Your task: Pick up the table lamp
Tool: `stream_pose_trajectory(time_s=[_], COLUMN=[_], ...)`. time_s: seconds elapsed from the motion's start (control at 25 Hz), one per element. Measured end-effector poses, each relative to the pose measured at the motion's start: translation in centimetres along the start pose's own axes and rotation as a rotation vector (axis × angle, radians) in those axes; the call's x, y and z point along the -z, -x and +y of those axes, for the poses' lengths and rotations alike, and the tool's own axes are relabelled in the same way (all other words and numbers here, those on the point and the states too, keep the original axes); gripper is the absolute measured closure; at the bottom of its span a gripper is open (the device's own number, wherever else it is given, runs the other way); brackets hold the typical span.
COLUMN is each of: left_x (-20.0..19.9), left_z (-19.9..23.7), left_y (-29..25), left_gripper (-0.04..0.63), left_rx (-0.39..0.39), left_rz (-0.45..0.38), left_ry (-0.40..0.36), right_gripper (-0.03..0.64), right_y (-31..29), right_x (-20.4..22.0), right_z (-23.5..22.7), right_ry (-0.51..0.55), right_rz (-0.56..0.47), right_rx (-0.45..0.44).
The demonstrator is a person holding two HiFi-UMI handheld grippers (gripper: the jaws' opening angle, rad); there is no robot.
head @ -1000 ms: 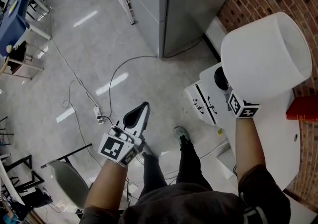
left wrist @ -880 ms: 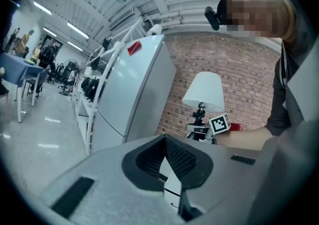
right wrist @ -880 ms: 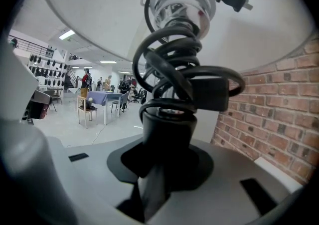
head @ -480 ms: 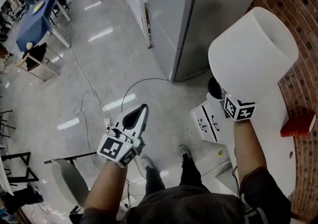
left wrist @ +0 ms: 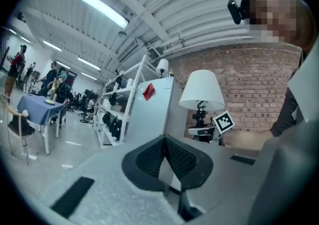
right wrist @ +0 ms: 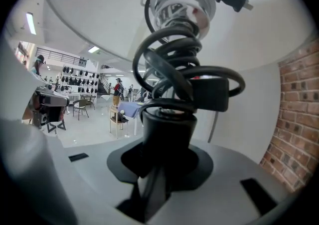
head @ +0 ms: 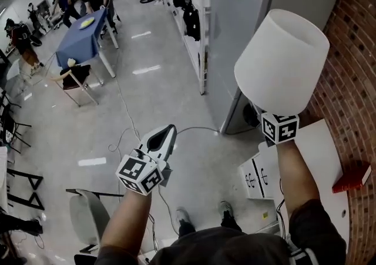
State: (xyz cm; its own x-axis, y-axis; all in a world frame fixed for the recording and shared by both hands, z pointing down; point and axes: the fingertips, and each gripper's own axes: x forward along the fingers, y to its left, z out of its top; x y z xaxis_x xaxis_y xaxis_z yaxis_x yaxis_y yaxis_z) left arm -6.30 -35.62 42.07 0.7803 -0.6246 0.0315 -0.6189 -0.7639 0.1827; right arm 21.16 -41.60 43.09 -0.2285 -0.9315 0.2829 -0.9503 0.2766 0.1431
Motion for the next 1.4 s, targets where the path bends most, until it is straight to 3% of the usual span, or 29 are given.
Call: stream_pose_trajectory(time_s=[0.32, 0.56, 0.88, 1.4], left_x=[-10.1, -15.1, -20.0, -24.0], left_z=[3.0, 3.6, 4.2, 3.3], left_y=[4.5, 6.9, 9.4, 10.1], left_gripper=[0.592, 0.592, 0.592, 0.592], left_rx=[-0.084, -0.123, -0.158, -0.15], left_rz=[-0.055, -0.068, -0.063, -0.049], left_ry=[0.003, -0.012, -0.021, -0.06], right_gripper=[0.514, 0.514, 0.514, 0.512], right_y=[-1.1, -0.8, 0.0, 1.0], right_x=[-11.7, -17.8, -23.5, -27.9], right_z=[6.0, 9.6, 13.1, 15.6], right_ry=[0.047, 0.074, 0.144, 0.162], right_rz=[-0.054, -0.094, -0.128, -0.165], right_rx=[-0.133, -0.209, -0.289, -0.369])
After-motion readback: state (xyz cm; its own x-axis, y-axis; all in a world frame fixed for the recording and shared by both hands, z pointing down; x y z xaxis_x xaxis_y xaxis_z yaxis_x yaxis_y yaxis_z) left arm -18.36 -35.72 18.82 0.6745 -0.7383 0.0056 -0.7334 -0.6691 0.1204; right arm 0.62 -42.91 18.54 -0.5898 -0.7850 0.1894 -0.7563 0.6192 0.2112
